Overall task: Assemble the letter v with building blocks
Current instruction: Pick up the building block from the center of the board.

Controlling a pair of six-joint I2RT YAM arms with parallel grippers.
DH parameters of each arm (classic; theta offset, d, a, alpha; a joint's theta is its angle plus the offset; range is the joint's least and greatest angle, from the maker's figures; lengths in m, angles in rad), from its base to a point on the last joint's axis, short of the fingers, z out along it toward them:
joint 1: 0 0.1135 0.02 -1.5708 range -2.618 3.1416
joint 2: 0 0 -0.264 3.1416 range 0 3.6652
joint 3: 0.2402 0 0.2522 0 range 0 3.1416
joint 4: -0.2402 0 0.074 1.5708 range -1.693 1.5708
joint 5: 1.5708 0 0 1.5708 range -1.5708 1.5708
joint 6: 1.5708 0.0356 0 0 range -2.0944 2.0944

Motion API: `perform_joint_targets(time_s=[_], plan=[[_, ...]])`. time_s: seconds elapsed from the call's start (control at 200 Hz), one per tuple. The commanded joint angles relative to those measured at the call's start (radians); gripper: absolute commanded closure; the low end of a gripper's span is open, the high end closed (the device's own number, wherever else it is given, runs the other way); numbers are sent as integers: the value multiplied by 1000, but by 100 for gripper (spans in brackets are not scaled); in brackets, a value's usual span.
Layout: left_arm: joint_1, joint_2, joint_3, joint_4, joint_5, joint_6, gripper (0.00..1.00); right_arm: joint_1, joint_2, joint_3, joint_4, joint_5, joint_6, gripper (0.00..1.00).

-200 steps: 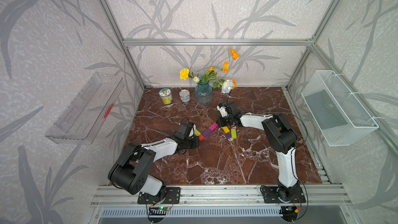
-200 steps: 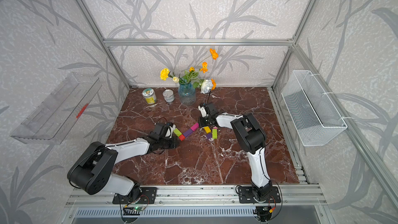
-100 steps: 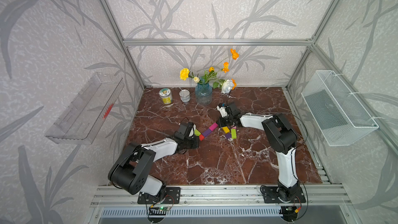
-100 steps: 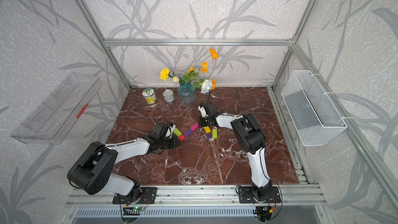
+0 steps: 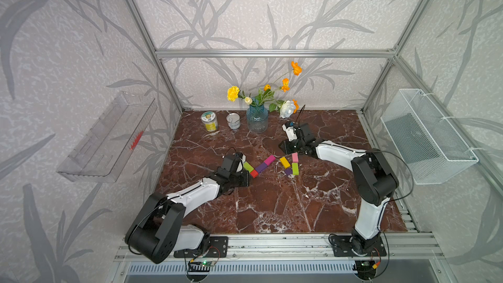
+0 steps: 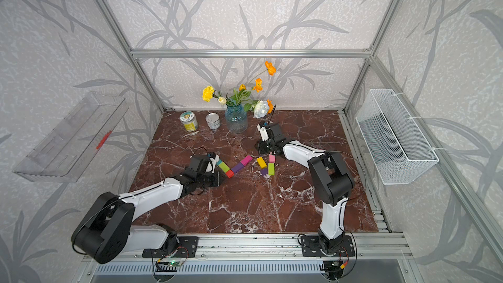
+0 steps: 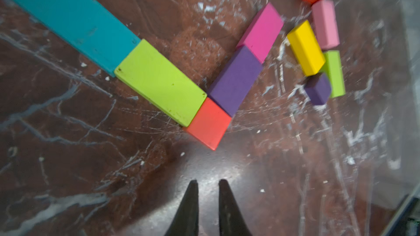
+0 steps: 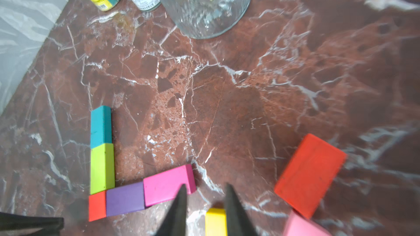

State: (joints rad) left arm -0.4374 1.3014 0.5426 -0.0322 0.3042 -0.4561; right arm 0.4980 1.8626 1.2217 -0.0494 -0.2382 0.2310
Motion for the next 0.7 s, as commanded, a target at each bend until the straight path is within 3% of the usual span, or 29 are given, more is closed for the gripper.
perform_joint_targets(time_s=[0.0, 0.165, 0.32, 0.695], plan=[[-2, -52, 21, 4, -10, 28, 67, 0, -63, -26, -132, 72, -65, 61], [-3, 17, 115, 85, 70, 42, 55, 0, -104, -51, -229, 185, -78, 50], [-29, 137, 217, 162, 147, 12, 54, -2, -95, -43, -293, 218, -75, 48], [-111, 307, 382, 125, 142, -1, 55, -31, -18, -38, -311, 257, -73, 47]])
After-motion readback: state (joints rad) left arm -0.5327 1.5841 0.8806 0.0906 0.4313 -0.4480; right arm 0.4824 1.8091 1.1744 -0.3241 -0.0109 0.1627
